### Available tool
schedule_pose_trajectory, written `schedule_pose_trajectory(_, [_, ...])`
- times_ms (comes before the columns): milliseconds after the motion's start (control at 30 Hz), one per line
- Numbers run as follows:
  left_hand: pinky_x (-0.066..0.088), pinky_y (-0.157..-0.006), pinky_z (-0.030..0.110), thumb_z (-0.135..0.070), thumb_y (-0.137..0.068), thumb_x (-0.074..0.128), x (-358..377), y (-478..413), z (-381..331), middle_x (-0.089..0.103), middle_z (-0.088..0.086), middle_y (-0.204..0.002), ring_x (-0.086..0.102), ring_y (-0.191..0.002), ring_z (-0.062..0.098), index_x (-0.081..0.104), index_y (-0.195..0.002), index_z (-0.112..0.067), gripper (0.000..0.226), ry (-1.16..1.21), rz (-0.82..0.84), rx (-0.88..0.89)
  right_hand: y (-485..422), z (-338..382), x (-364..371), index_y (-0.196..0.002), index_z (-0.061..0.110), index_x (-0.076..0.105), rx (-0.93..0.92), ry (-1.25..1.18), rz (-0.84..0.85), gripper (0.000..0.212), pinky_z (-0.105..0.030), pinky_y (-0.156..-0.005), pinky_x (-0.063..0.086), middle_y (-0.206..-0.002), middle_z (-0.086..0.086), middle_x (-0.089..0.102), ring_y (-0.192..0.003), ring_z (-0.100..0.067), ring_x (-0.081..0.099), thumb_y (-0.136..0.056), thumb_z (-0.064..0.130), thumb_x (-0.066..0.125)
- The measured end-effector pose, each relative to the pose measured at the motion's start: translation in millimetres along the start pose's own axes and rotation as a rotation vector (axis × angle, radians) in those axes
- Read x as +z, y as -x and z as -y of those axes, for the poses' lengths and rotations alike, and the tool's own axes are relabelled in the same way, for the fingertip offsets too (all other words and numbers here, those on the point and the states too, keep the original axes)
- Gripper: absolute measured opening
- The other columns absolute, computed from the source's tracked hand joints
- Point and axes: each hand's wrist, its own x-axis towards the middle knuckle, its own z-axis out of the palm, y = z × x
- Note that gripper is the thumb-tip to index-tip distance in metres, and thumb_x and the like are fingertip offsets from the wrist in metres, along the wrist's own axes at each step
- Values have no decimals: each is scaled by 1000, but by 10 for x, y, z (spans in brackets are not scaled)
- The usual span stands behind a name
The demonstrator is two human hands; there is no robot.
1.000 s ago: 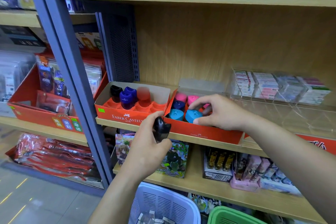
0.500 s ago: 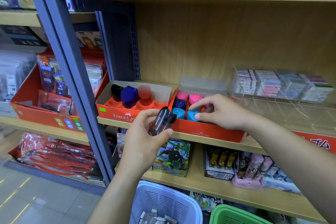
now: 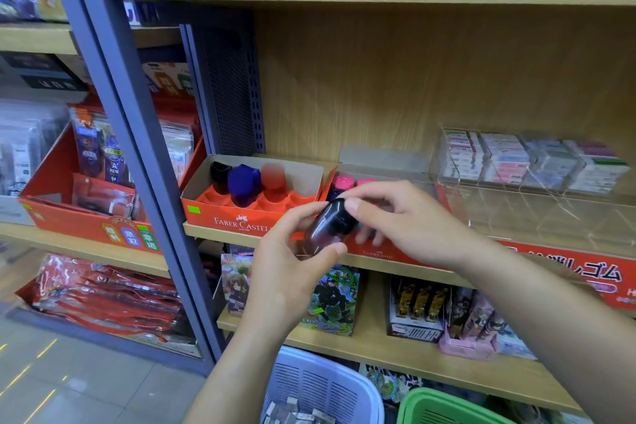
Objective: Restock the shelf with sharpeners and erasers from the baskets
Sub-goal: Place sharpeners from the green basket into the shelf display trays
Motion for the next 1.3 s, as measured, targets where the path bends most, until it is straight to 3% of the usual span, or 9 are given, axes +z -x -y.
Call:
schedule_pose_trajectory(100, [58, -80, 29, 0, -80, 82, 61, 11, 11, 75, -4, -101, 72, -93, 17, 68, -116, -34, 51, 45, 15, 20, 7, 1, 63, -104, 24, 69, -8, -79, -10, 11, -37, -61, 54, -84, -12, 72, -64, -16, 67, -97, 17, 64])
schedule_pose_trajectory(267, [55, -82, 22, 1, -87, 75, 82, 9, 25, 77, -7, -101, 73, -95, 9, 69, -113, -22, 36, 98, 38, 0, 67, -107, -24, -109, 19, 70, 11, -182, -57, 22, -33, -66, 57, -86, -5, 75, -73, -20, 70, -93, 4, 69])
schedule_pose_trajectory(400, [56, -84, 23, -2, -88, 74, 4, 2, -16, 77, -11, -102, 72, -96, 9, 70, -112, -25, 34, 59, 47, 26, 45, -64, -37, -103, 21, 71, -26, -154, -72, 22, -24, -71, 56, -90, -5, 77, -79, -14, 70, -90, 3, 72])
schedule_pose_trajectory(500, [57, -87, 30, -13, -88, 77, -179, -41, -14, 75, -15, -107, 70, -100, 6, 69, -115, -32, 34, -65, -10, 48, -118, 22, 14, -96, 23, 71, -46, -128, -130, 21, -22, -74, 55, -84, -8, 76, -75, -9, 68, -89, 4, 73])
schedule_pose_trajectory(600, [54, -95, 35, -33, -89, 75, -520, -124, 86, 64, -22, -122, 66, -107, 11, 65, -124, -36, 37, -432, -157, 96, -423, 74, 135, -94, 23, 71, -50, -134, -186, 17, -27, -76, 55, -84, -5, 74, -72, -11, 66, -87, 8, 76])
schedule_pose_trajectory(700, [39, -106, 30, -40, -89, 72, -869, -146, 262, 51, -15, -142, 49, -132, 12, 56, -139, -31, 53, -735, -198, 90, -840, 109, 352, -94, 20, 74, -90, -8, -233, 12, -23, -78, 56, -88, 5, 74, -80, -12, 68, -86, 13, 78])
schedule_pose_trajectory(833, [36, -116, 37, -42, -90, 71, -1122, -119, 519, 40, -12, -156, 37, -144, 15, 41, -153, -30, 71, -782, -120, -19, -1409, 137, 749, -102, 15, 76, -129, 71, -252, 19, -20, -76, 50, -88, 7, 71, -75, -4, 62, -84, 19, 80])
schedule_pose_trajectory(1167, [27, -121, 32, -43, -94, 66, -1306, -173, 641, 29, -16, -163, 24, -150, 7, 30, -158, -33, 74, -728, -91, -32, -1836, 277, 1312, -111, 20, 77, -192, 437, -141, 27, -16, -78, 42, -100, 9, 72, -86, -2, 58, -86, 29, 79])
schedule_pose_trajectory(1300, [27, -121, 30, -43, -94, 66, -1329, -180, 672, 29, -18, -162, 24, -150, 4, 31, -157, -34, 73, -709, -93, -20, -1854, 237, 1382, -117, 20, 75, -189, 518, -131, 31, -28, -88, 51, -112, 4, 74, -99, -13, 65, -89, 32, 75])
